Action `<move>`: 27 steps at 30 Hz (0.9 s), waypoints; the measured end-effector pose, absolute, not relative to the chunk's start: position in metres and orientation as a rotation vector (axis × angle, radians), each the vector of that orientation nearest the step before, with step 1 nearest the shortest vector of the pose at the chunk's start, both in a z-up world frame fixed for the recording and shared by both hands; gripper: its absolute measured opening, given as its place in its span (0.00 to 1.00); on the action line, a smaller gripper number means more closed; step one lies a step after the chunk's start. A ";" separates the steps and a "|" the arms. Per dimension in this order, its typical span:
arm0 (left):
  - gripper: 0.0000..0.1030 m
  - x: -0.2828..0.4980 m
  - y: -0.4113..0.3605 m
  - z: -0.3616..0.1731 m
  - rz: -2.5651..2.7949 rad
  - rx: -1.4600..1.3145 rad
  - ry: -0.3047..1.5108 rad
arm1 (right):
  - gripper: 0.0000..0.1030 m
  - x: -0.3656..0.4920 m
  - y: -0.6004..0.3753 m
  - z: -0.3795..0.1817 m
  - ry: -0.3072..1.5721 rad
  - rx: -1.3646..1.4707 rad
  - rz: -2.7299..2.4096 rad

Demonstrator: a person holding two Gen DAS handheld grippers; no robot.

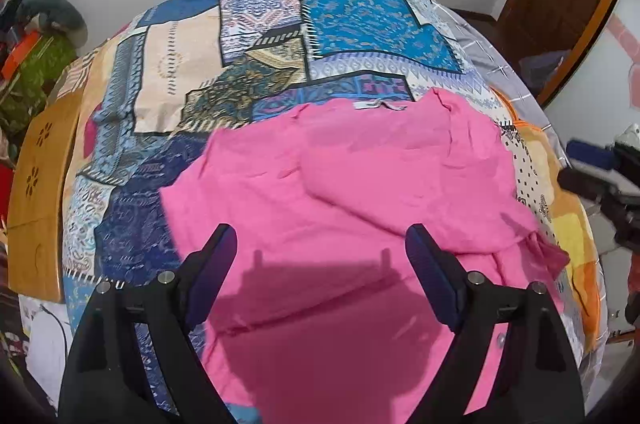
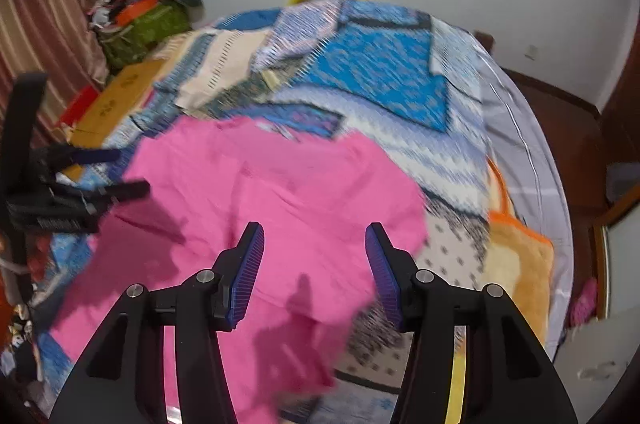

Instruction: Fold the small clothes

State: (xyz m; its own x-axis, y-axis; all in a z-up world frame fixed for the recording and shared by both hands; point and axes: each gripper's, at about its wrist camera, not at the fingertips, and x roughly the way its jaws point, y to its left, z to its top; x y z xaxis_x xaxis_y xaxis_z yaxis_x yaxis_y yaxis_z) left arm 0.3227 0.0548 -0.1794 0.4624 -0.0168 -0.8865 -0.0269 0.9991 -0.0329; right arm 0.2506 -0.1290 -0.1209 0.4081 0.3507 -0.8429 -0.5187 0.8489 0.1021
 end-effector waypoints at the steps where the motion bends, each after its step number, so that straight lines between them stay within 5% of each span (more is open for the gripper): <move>1: 0.84 0.327 0.049 -0.181 0.003 -0.037 1.093 | 0.47 0.252 -0.136 -0.127 1.026 -0.183 0.543; 14: 0.84 0.377 -0.004 -0.229 0.086 0.101 1.166 | 0.47 0.255 -0.164 -0.195 1.179 -0.046 0.548; 27: 0.92 0.345 0.056 -0.226 0.133 0.047 1.143 | 0.48 0.249 -0.164 -0.212 1.207 -0.012 0.560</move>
State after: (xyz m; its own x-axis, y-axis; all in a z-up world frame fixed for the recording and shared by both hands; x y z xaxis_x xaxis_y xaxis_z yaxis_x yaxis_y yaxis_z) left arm 0.3447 0.0560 -0.2264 0.4081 0.1291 -0.9037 -0.0816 0.9911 0.1048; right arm 0.2485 -0.1639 -0.2118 0.2378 0.4030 -0.8838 -0.4151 0.8647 0.2826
